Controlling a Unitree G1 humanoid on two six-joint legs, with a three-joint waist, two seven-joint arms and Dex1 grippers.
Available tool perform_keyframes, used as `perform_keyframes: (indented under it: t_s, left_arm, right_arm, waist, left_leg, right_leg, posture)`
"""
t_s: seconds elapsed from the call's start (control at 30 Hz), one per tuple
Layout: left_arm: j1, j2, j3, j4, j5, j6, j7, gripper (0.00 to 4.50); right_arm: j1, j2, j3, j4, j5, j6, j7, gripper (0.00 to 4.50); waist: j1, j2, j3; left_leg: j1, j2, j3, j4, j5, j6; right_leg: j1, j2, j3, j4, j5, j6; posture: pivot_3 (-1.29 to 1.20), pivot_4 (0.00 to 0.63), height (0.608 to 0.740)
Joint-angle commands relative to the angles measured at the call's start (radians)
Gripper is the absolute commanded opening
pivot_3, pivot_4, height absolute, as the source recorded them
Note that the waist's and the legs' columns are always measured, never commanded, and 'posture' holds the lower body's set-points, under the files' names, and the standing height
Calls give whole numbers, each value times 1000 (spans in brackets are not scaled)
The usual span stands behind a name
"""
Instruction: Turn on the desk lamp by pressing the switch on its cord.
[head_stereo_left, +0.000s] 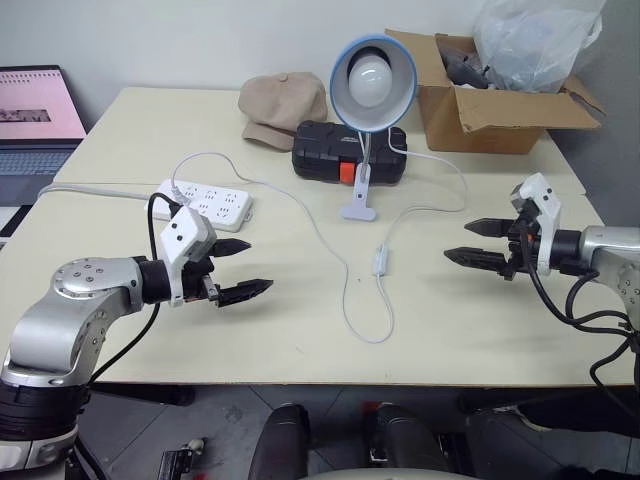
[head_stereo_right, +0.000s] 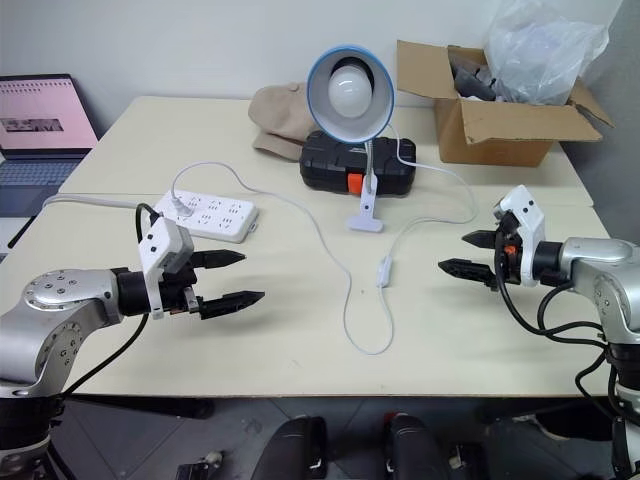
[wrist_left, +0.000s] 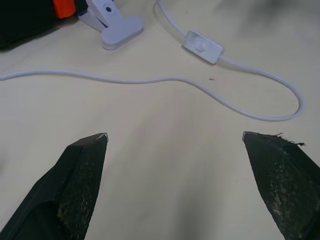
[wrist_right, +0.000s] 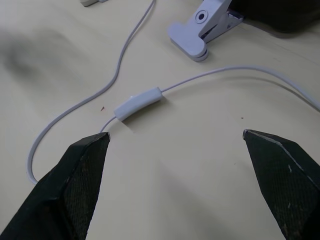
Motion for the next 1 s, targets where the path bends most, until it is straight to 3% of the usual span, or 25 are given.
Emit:
perform_keyframes:
  t_s: [0.03, 0.3, 0.6, 0.83, 1.0]
  left_arm:
    - [-30, 5, 2, -21, -7, -40, -26, 4500]
    - [-85, -8, -86, -20, 3, -93, -97, 4500]
    - [-100, -43, -149, 8, 40, -132, -105, 4500]
    - [-112, -68, -179, 54, 73, -182, -123, 4500]
    - [-123, -84, -191, 68, 86, -195, -123, 4500]
  right_arm:
    - [-53, 36, -29, -25, 27, 71, -73, 4474]
    - [-234, 111, -49, 73, 71, 308, -188, 4474]
    - [-287, 232, -22, 43, 113, 572, -294, 4474]
    - [-363, 446, -88, 170, 25, 654, -496, 4474]
    - [-416, 535, -122, 248, -23, 670, -577, 4474]
  waist:
    - [-1, 0, 0]
    - [-1, 0, 0]
    - [-1, 0, 0]
    - [-3, 0, 0]
    - [-3, 0, 0]
  left_leg:
    - [0, 0, 0, 0, 0, 0]
    - [0, 0, 0, 0, 0, 0]
    - [-1, 0, 0, -1, 0, 0]
    - [-1, 0, 0, 0, 0, 0]
    - [-3, 0, 0, 0, 0, 0]
  right_leg:
    - [0, 0, 0, 0, 0, 0]
    - [0, 0, 0, 0, 0, 0]
    - [-1, 0, 0, 0, 0, 0]
    - [-1, 1, 0, 1, 0, 0]
    - [-3, 1, 0, 0, 0, 0]
  posture:
    - [0, 150, 740]
    - [0, 150, 740]
    - [0, 150, 740]
    - [0, 150, 740]
    - [0, 150, 740]
